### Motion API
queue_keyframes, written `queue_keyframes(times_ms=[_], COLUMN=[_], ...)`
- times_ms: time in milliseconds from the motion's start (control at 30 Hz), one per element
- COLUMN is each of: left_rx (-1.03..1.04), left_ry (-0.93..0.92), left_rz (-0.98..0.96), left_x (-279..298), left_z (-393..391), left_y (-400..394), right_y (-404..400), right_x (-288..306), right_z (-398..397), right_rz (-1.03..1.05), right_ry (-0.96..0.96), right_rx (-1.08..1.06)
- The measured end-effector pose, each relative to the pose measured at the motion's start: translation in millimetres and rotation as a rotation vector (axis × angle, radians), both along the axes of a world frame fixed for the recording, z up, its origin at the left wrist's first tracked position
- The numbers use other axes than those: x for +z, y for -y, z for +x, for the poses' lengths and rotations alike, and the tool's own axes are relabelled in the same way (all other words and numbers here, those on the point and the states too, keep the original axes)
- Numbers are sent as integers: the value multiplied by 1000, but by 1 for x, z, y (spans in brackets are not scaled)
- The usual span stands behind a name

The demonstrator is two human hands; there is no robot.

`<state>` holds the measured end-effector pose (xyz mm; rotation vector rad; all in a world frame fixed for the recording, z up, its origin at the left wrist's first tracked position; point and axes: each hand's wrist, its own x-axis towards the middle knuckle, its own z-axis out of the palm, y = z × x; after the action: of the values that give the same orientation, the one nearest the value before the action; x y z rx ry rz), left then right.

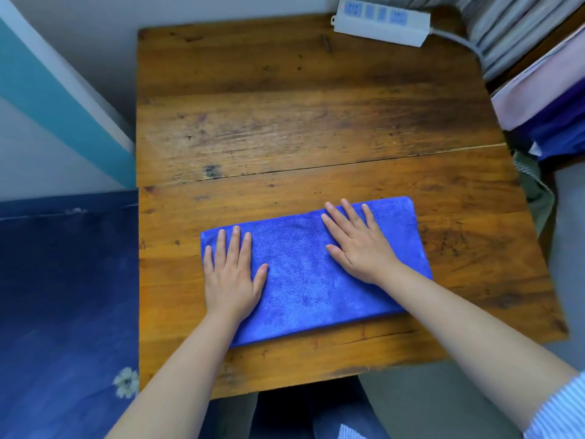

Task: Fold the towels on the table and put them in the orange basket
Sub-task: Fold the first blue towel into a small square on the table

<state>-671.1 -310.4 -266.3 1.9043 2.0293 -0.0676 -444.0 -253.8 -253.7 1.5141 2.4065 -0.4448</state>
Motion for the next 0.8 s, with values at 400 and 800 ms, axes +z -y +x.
queue_keyframes(times_ms=[400,800], left_rx=[22,15], left_ry=[-93,-66], left_rz=[-64,19], left_x=[-6,-13], left_z=[-4,-6], left_y=[1,0], right_y=[-15,49], right_x=[-13,3], right_z=[44,53], right_rz=[100,192], right_ry=[-6,-164], right_rx=[-377,-661])
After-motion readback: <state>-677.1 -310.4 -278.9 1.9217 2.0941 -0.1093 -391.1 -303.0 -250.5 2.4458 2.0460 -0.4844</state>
